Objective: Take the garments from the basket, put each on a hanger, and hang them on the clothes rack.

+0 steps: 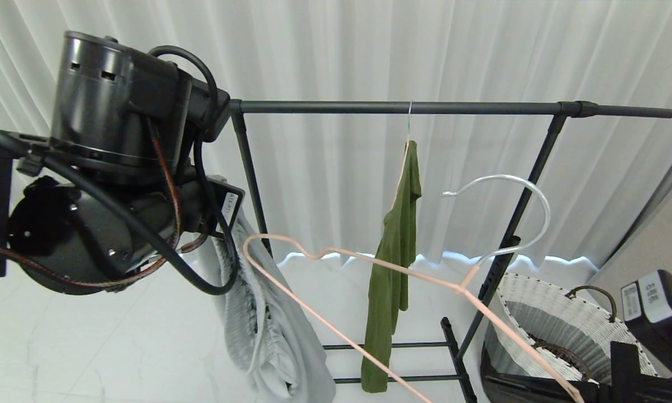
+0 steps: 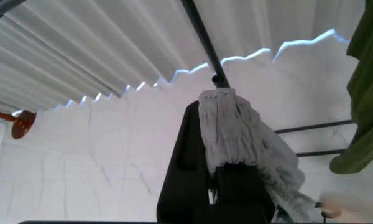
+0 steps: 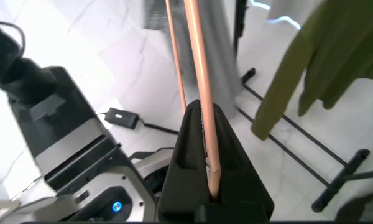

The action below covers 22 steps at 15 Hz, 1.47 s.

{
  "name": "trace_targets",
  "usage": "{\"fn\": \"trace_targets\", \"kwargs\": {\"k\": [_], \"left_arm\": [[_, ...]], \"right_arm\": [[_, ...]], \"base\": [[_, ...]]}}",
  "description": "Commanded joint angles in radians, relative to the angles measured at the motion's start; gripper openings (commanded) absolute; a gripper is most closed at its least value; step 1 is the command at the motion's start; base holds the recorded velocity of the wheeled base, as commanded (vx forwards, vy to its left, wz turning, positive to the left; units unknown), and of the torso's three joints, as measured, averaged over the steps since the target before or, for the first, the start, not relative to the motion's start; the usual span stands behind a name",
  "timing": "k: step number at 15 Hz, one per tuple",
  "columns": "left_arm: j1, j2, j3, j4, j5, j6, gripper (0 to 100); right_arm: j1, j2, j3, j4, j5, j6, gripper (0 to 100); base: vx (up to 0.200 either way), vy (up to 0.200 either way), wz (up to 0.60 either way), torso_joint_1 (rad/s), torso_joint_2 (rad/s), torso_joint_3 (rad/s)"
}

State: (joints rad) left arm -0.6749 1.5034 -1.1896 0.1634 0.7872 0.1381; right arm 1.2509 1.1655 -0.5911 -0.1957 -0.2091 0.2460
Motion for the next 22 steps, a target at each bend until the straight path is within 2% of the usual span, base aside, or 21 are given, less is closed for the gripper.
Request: {"fn": "trace_targets", "kwargs": {"k": [1, 5, 8, 10, 11, 14, 19, 22], "left_arm": [[0.003, 0.029, -0.008, 0.001, 0.001, 0.000, 0], [0.003, 0.031, -0.022, 0.001, 0.003, 0.002, 0], [-0.002, 0.028, -0.036, 0.001, 0.004, 0.002, 0], [-0.009, 0.024, -0.035, 0.001, 0.004, 0.002, 0], [-0.017, 0.023, -0.035, 0.001, 0.006, 0.002, 0], [-0.040, 0.024, -0.035, 0.001, 0.007, 0.002, 0], [-0.068, 0.020, -0.035, 0.001, 0.010, 0.002, 0], [-0.077, 0.017, -0.035, 0.001, 0.012, 0.002, 0]], "right_arm": [[0.018, 0.006, 0.000, -0.001, 0.001, 0.001, 0], [0.018, 0.014, 0.002, 0.001, 0.002, -0.002, 0], [-0.018, 0.086, 0.010, -0.008, -0.006, 0.030, 0], [-0.027, 0.125, 0.008, -0.054, -0.006, 0.053, 0], [-0.053, 0.167, 0.008, -0.133, -0.007, 0.056, 0], [-0.082, 0.224, -0.001, -0.229, -0.009, 0.055, 0], [-0.139, 0.293, -0.062, -0.261, -0.010, 0.056, 0], [-0.146, 0.364, -0.093, -0.330, -0.010, 0.053, 0]], "base": [[0.000, 0.000, 0.00, 0.000, 0.00, 0.000], [0.000, 0.000, 0.00, 0.000, 0.00, 0.000], [0.000, 0.000, 0.00, 0.000, 0.00, 0.000], [0.000, 0.000, 0.00, 0.000, 0.00, 0.000], [0.000, 0.000, 0.00, 0.000, 0.00, 0.000], [0.000, 0.000, 0.00, 0.000, 0.00, 0.000], [0.000, 0.000, 0.00, 0.000, 0.00, 0.000], [0.000, 0.000, 0.00, 0.000, 0.00, 0.000]]}}
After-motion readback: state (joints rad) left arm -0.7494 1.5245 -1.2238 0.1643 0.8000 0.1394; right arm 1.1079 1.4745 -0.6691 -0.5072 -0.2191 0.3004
